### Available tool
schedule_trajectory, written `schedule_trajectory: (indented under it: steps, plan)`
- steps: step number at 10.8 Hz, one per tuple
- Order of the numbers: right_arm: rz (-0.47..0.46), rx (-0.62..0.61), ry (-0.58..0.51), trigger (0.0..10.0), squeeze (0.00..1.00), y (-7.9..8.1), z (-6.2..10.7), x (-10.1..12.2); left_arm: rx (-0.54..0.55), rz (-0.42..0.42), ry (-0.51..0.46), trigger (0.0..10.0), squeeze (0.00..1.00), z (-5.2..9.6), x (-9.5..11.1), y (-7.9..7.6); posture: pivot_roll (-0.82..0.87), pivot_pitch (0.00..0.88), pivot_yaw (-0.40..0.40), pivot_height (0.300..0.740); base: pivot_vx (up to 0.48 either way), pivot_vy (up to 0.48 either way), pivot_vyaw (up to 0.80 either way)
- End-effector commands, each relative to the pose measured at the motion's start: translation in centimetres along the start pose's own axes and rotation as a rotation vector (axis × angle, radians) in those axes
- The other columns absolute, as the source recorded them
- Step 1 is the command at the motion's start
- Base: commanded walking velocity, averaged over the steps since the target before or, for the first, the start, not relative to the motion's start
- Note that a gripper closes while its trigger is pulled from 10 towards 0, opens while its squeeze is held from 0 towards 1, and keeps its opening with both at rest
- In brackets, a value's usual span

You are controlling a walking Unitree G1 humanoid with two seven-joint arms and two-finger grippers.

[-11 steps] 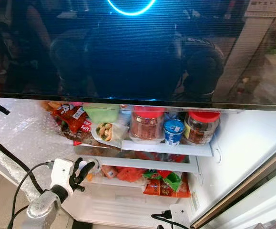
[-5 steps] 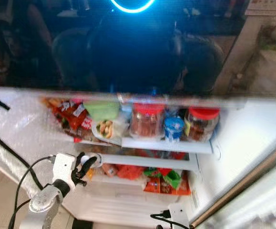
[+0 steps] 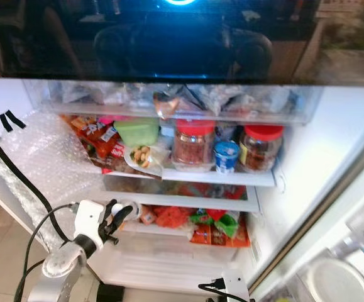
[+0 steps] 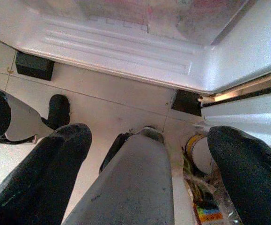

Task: Restocking fridge

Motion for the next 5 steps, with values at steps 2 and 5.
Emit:
schedule_trajectory:
  steps: [2, 5]
  plan:
    - [-0.016, 0.008, -0.011, 10.0, 0.0, -0.05, 0.03, 0.11, -0.016, -0.034, -0.05, 10.0, 0.0, -0.79, 1.42, 0.11, 0.02, 0.0, 0.001, 0.675, 0.0, 0.0, 0.0]
    - [-0.011, 0.009, 0.0, 10.0, 0.0, -0.09, 0.04, 0.05, -0.02, -0.038, -0.059, 10.0, 0.0, -1.22, 1.69, 0.13, 0.01, 0.0, 0.0, 0.675, 0.0, 0.0, 0.0]
Point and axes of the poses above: a point about 5 cm out from each wrist's last joint towards the gripper, its own z axis pointing back from the gripper into the wrist, its own x axis along the axis of the wrist's last joint, y = z × x, the point moved 2 cm from there along -z, pointing out of the wrist towards the gripper, and after that the axes turned 9 degrees about -z, right-handed, at the moved point
